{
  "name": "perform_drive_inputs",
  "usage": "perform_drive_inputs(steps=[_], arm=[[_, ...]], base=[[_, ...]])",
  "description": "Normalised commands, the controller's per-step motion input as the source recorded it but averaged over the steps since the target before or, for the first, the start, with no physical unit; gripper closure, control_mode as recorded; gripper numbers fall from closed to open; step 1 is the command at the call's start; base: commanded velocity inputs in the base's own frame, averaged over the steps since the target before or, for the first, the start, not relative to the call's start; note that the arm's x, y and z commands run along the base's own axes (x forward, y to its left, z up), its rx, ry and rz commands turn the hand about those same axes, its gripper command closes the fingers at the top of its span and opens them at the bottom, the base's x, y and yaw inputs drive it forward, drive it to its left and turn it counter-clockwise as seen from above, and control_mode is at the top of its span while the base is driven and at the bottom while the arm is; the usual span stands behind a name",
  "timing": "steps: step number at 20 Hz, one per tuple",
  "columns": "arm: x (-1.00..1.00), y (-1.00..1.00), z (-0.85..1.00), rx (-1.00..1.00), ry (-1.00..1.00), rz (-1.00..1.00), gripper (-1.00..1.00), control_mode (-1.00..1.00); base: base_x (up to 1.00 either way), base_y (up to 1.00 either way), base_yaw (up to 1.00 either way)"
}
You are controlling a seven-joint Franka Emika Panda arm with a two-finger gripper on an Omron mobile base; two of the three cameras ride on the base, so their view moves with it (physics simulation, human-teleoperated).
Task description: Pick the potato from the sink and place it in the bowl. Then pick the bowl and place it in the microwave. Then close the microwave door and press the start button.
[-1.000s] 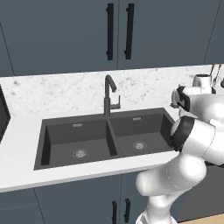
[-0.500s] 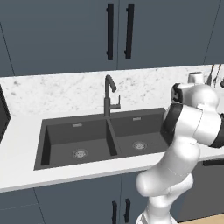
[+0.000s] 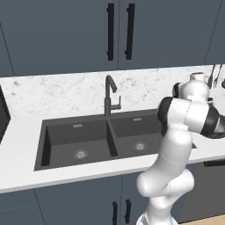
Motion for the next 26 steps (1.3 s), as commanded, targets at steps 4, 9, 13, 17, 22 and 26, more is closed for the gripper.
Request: perform_drive_inputs(steps=[4,9,13,17,22,26], arm=[[0.07,-0.39,-0.18,0.03,0.0,0.07,-1.0,-1.0],[0.15,-0.25,-0.25,0.01,0.0,0.07,-1.0,-1.0],[0.22,-0.26,-0.29,0.05,-0.05,0.11,-1.0,-1.0],[0.17,-0.11,-0.21,0.02,-0.03,0.09,-1.0,-1.0],[0.02,0.02,-0.09,0.0,-0.04,0.02,-1.0,-1.0],[0.0,0.18,0.0,0.0,-0.1,0.0,-1.0,-1.0]], base=[[0.0,0.0,0.0],[0.0,0.0,0.0],[0.0,0.0,0.0],[0.0,0.0,0.0],[0.0,0.0,0.0],[0.0,0.0,0.0]])
